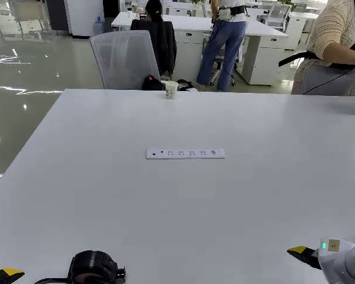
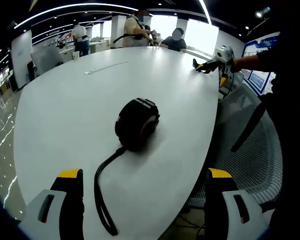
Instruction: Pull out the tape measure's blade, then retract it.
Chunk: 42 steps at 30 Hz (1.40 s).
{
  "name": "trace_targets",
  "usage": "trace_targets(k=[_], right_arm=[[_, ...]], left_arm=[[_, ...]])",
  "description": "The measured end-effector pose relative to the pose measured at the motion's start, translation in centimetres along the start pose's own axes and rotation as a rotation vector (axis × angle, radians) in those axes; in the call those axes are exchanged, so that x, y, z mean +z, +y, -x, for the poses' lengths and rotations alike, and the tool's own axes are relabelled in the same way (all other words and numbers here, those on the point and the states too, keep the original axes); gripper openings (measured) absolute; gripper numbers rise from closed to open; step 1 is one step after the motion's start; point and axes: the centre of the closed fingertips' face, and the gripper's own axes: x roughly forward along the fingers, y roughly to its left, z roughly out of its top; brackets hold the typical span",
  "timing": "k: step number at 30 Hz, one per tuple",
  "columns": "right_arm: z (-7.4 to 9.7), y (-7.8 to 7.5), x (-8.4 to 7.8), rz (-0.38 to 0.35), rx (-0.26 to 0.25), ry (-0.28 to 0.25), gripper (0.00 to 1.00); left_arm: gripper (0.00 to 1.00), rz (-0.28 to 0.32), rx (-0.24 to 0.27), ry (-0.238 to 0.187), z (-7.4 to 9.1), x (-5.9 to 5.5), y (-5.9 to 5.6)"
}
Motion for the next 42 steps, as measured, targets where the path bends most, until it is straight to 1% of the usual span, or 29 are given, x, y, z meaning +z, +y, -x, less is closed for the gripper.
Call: trace_targets(k=[3, 6, 8, 13, 17, 20, 22, 24, 25, 26, 31, 34, 38, 42], right_arm=[[-0.3, 0.0, 0.4, 0.007, 0.007, 0.002, 0.99], [-0.7, -0.1, 0.6, 0.012, 0.012, 0.005, 0.99], [-1.0, -0.1, 0.8, 0.019, 0.016, 0.006, 0.99], [-1.6, 0.0, 1.2, 0.041, 0.028, 0.006, 0.99], [-1.9, -0.1, 1.6, 0.059, 0.032, 0.006, 0.99], [-2.1, -0.2, 1.9, 0.062, 0.034, 0.001, 0.99], [-2.3, -0.1, 2.0, 0.069, 0.039, 0.003, 0.99], [-2.5, -0.1, 2.1, 0.080, 0.045, 0.008, 0.99], [-2.6, -0.1, 2.1, 0.084, 0.045, 0.010, 0.99], [-2.6, -0.1, 2.2, 0.092, 0.046, 0.010, 0.99], [-3.1, -0.1, 3.3, 0.108, 0.056, 0.004, 0.99], [-3.4, -0.2, 3.8, 0.116, 0.060, 0.000, 0.99], [-3.8, -0.1, 4.5, 0.131, 0.070, -0.002, 0.99], [-4.5, 0.2, 5.2, 0.149, 0.083, -0.005, 0.99]], left_arm=[[0.99, -0.019, -0.007, 0.006, -0.1, 0.5, 0.1], [0.99, -0.052, -0.010, 0.018, -0.3, 0.9, 0.4], [0.99, -0.057, -0.017, 0.027, -0.5, 1.1, 0.4], [0.99, -0.089, -0.034, 0.043, -0.9, 1.7, 0.5], [0.99, -0.130, -0.046, 0.060, -1.4, 2.2, 0.5], [0.99, -0.160, -0.053, 0.068, -1.8, 2.8, 0.5], [0.99, -0.187, -0.049, 0.076, -2.1, 3.1, 1.0], [0.98, -0.217, -0.062, 0.085, -2.4, 3.6, 0.9], [0.98, -0.230, -0.055, 0.088, -2.6, 3.8, 1.0], [0.98, -0.245, -0.059, 0.088, -2.7, 4.0, 1.0], [0.98, -0.277, -0.078, 0.090, -3.3, 5.5, 0.9], [0.97, -0.300, -0.092, 0.096, -3.5, 6.0, 0.8], [0.95, -0.316, -0.102, 0.106, -4.0, 6.4, 0.8], [0.95, -0.343, -0.112, 0.136, -4.6, 6.6, 0.7]])
